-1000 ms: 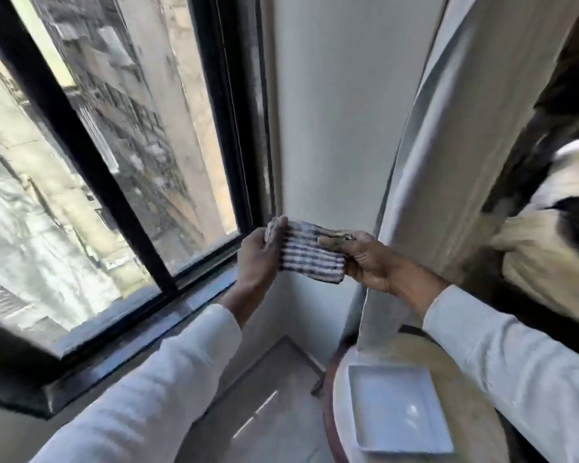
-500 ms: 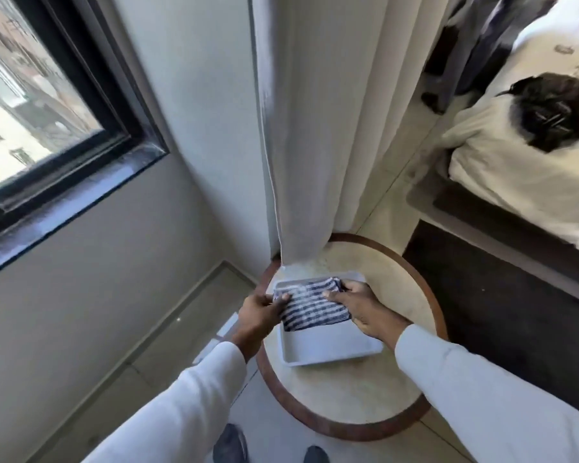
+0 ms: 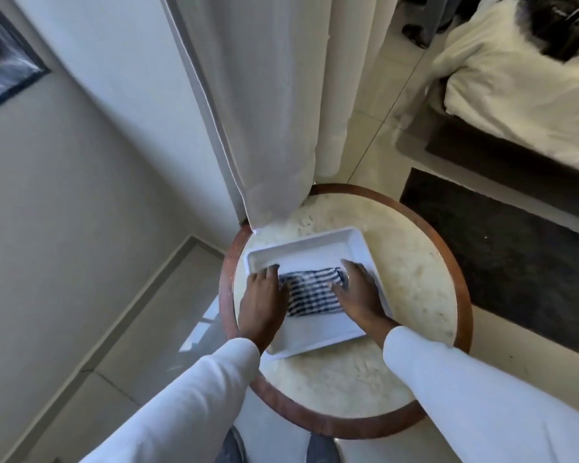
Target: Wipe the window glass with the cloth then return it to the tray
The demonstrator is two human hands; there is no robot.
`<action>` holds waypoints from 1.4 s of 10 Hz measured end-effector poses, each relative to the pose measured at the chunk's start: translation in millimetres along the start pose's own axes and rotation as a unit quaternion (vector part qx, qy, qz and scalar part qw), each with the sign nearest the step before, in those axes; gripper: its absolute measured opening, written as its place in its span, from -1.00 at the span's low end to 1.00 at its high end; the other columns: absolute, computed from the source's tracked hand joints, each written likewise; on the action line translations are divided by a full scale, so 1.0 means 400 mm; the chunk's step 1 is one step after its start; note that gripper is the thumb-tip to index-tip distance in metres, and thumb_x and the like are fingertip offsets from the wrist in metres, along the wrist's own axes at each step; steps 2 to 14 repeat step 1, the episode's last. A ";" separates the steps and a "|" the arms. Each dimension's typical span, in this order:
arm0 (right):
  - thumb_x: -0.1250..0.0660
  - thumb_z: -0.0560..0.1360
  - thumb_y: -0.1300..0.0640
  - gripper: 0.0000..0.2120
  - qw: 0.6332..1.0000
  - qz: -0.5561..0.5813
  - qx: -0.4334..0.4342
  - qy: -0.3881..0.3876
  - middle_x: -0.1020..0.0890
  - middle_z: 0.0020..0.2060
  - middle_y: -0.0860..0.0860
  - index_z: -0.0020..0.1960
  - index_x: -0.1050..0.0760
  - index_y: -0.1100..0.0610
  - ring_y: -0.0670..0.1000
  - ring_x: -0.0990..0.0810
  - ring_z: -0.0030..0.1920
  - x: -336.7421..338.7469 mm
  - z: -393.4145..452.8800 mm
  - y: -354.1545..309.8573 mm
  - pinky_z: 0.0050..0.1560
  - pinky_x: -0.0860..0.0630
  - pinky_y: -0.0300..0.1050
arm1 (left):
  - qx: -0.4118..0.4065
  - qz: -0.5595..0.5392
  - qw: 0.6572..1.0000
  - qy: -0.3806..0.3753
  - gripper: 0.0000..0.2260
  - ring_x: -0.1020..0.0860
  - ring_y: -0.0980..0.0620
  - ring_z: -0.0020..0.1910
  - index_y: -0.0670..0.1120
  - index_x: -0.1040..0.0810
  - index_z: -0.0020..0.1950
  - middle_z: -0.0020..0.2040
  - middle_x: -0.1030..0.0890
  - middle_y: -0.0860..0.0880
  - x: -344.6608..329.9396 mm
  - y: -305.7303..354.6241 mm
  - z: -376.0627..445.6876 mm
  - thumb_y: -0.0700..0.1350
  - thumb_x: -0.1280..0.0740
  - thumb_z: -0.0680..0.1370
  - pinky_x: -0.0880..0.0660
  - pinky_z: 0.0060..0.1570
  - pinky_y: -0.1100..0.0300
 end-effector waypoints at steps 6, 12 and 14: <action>-0.46 0.72 0.18 -0.51 0.981 -0.122 0.120 0.088 -0.62 0.58 0.21 0.62 -0.52 0.25 0.30 -0.56 0.62 -0.015 -0.018 -0.003 0.59 -0.57 0.24 | -0.064 0.122 0.988 0.071 -0.38 -0.34 -0.20 0.72 0.01 -0.20 0.81 0.81 -0.27 -0.04 -0.008 -0.027 -0.019 0.20 -0.18 0.78 -0.45 0.56 -0.15; -0.46 0.72 0.18 -0.51 0.981 -0.122 0.120 0.088 -0.62 0.58 0.21 0.62 -0.52 0.25 0.30 -0.56 0.62 -0.015 -0.018 -0.003 0.59 -0.57 0.24 | -0.064 0.122 0.988 0.071 -0.38 -0.34 -0.20 0.72 0.01 -0.20 0.81 0.81 -0.27 -0.04 -0.008 -0.027 -0.019 0.20 -0.18 0.78 -0.45 0.56 -0.15; -0.46 0.72 0.18 -0.51 0.981 -0.122 0.120 0.088 -0.62 0.58 0.21 0.62 -0.52 0.25 0.30 -0.56 0.62 -0.015 -0.018 -0.003 0.59 -0.57 0.24 | -0.064 0.122 0.988 0.071 -0.38 -0.34 -0.20 0.72 0.01 -0.20 0.81 0.81 -0.27 -0.04 -0.008 -0.027 -0.019 0.20 -0.18 0.78 -0.45 0.56 -0.15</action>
Point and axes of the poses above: each hand's wrist, its own z-axis towards the middle knuckle, its own x-axis out of the back of the hand, y = z × x, the point moved 2 cm from there along z, towards the middle knuckle
